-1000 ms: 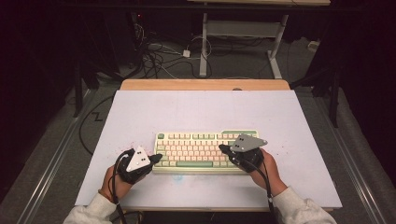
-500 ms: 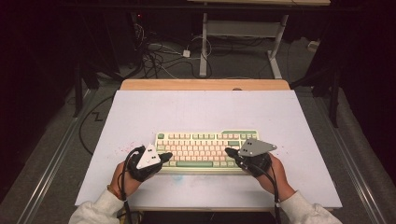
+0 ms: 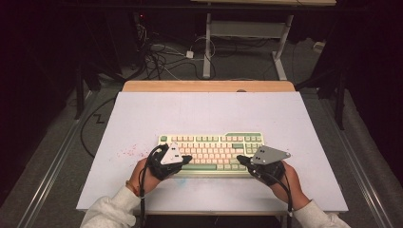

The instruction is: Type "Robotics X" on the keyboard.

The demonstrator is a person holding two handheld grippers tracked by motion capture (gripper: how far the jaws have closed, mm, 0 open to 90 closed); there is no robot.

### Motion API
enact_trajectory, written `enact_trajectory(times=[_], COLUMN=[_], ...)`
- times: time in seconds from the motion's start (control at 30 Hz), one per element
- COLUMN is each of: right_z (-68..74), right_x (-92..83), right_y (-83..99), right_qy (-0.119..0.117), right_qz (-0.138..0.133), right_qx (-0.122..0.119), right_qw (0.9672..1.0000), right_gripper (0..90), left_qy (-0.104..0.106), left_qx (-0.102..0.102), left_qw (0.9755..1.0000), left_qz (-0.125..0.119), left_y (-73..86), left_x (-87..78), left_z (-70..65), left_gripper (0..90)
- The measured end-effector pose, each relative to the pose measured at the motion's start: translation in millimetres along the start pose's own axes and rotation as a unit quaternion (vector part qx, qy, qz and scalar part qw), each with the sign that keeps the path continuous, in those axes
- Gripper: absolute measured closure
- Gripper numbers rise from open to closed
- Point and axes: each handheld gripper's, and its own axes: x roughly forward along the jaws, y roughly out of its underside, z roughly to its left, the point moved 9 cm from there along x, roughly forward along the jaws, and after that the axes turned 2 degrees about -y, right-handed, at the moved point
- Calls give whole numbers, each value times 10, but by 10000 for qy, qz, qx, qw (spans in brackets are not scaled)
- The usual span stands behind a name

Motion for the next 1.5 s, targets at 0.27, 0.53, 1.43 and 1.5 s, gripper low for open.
enact_trajectory(times=[0.27, 0.53, 1.43, 1.5], right_z=[-20, -22, 6, 12], right_x=[-13, -11, -29, -30], right_y=[27, 41, 20, 17], right_qy=[6, -35, -56, -63], right_qz=[25, 44, 7, 6], right_qx=[23, 47, 28, 8], right_qw=[10000, 10000, 10000, 10000], right_gripper=[900, 900, 900, 900], left_qy=[115, 187, 201, 213], left_qx=[119, 170, 174, 192], left_qw=[9998, 9994, 9988, 9987], left_qz=[104, 251, 416, 430], left_y=[-101, -127, -95, -93], left_x=[133, 252, 348, 354], left_z=[-38, -46, -17, -25], left_gripper=[875, 875, 875, 875])
